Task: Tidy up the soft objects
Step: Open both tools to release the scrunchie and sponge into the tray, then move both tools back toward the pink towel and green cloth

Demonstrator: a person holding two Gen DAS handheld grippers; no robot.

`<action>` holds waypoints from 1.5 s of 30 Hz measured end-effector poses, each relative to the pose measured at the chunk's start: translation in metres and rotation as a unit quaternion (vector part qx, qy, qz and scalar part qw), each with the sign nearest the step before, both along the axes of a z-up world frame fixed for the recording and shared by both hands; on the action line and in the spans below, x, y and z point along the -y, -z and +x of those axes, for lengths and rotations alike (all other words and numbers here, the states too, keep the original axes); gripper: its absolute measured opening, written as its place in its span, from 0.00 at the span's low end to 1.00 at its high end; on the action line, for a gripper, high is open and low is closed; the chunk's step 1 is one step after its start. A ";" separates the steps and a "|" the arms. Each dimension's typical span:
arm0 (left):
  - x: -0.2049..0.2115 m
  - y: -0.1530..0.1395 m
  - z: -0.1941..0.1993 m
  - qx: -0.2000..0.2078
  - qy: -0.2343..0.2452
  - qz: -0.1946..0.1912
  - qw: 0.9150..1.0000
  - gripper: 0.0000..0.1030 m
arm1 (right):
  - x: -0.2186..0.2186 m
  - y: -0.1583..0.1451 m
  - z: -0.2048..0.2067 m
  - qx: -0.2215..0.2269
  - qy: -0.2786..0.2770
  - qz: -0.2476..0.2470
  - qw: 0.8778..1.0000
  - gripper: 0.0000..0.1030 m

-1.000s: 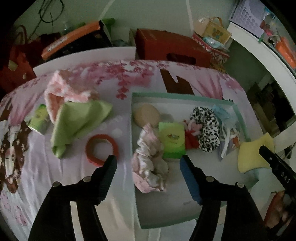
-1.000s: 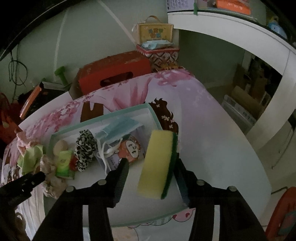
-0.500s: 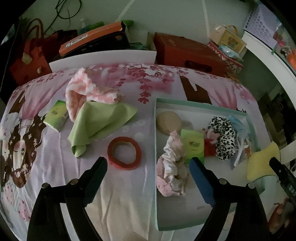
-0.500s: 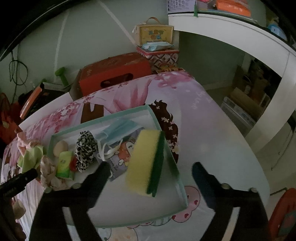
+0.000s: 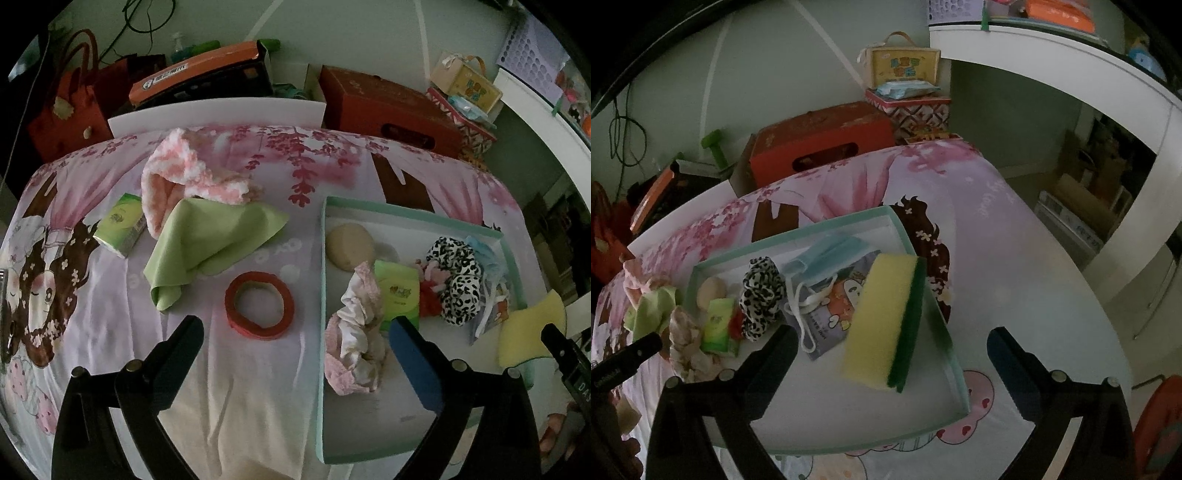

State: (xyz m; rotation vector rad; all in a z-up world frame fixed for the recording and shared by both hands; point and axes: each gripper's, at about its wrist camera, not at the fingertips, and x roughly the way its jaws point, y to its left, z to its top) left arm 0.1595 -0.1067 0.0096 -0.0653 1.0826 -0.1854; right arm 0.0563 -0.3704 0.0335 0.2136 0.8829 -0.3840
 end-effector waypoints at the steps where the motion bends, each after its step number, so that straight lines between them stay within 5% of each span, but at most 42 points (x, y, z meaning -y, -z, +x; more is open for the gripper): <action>1: 0.000 0.000 0.000 0.001 0.001 0.001 1.000 0.97 | 0.000 0.000 0.000 0.000 0.000 -0.001 1.000 1.00; 12: -0.006 -0.009 -0.002 0.008 -0.001 0.003 1.000 0.97 | -0.014 -0.031 -0.007 0.074 -0.002 -0.030 0.997 1.00; 23: -0.033 -0.033 -0.005 0.038 -0.017 -0.006 0.999 0.97 | -0.064 -0.065 -0.004 0.172 -0.071 -0.032 0.982 1.00; 33: -0.080 -0.037 0.000 0.043 -0.077 -0.013 0.996 0.97 | -0.133 -0.040 0.027 0.153 -0.183 0.018 0.971 1.00; 45: -0.125 -0.017 0.010 0.022 -0.140 -0.018 0.990 0.97 | -0.186 -0.001 0.062 0.119 -0.254 0.040 0.959 1.00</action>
